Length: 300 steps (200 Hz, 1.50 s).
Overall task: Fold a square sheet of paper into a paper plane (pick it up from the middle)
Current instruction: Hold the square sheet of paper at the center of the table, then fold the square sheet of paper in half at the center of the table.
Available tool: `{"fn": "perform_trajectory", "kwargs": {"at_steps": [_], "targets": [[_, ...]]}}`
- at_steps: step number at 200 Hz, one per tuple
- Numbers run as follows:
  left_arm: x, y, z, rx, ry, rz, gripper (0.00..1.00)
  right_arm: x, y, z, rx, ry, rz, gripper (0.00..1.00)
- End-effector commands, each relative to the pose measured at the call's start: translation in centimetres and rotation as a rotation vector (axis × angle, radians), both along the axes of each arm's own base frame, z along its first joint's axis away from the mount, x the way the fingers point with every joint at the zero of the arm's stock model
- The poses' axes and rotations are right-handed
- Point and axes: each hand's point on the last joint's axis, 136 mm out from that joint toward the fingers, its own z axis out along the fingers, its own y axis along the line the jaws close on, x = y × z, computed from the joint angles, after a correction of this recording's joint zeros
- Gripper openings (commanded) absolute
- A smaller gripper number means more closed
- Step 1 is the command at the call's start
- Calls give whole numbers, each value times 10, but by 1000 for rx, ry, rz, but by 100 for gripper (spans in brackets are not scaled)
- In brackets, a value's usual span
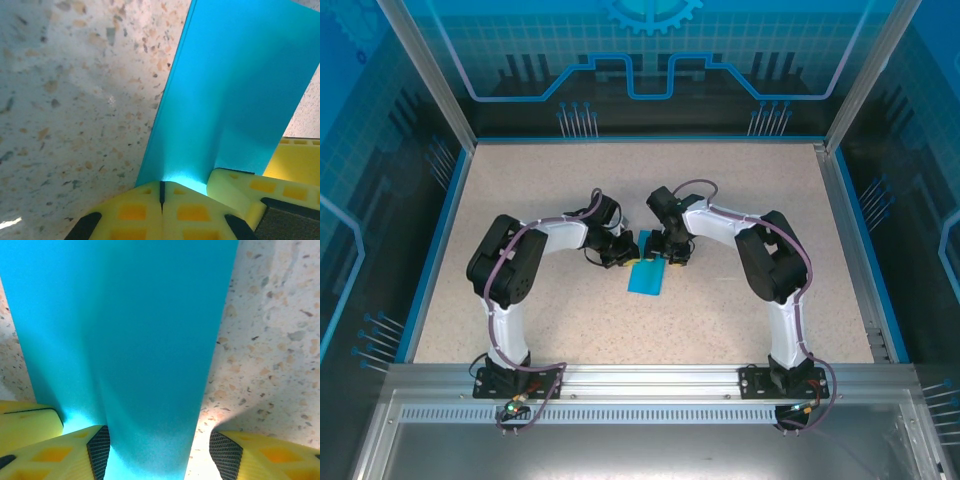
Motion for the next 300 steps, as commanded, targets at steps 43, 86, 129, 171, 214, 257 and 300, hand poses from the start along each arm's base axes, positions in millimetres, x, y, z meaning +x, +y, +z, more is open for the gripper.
{"fn": "perform_trajectory", "kwargs": {"at_steps": [43, 86, 129, 171, 214, 257, 300], "targets": [[-12, 11, -18, 93, 54, -13, 2, -31, 5, -59, -17, 112, 52, 62], [-14, 14, -22, 112, 63, -13, 1, 2, 1, 8, 102, -70, -11, 63], [-17, 17, -30, 132, 86, -6, 1, 18, 6, 61, 235, -279, 19, 61], [-19, 22, -34, 159, 92, -4, 0, 14, 34, 84, 285, -352, 81, 46], [-19, 24, -37, 175, 99, 1, 0, 6, 48, 49, 302, -204, 69, 29], [-22, 28, -40, 203, 131, 16, 0, 4, 38, 28, 264, -115, 43, 26], [-26, 34, -45, 243, 164, 38, 0, -3, 22, 5, 256, -43, 21, 22]]}}
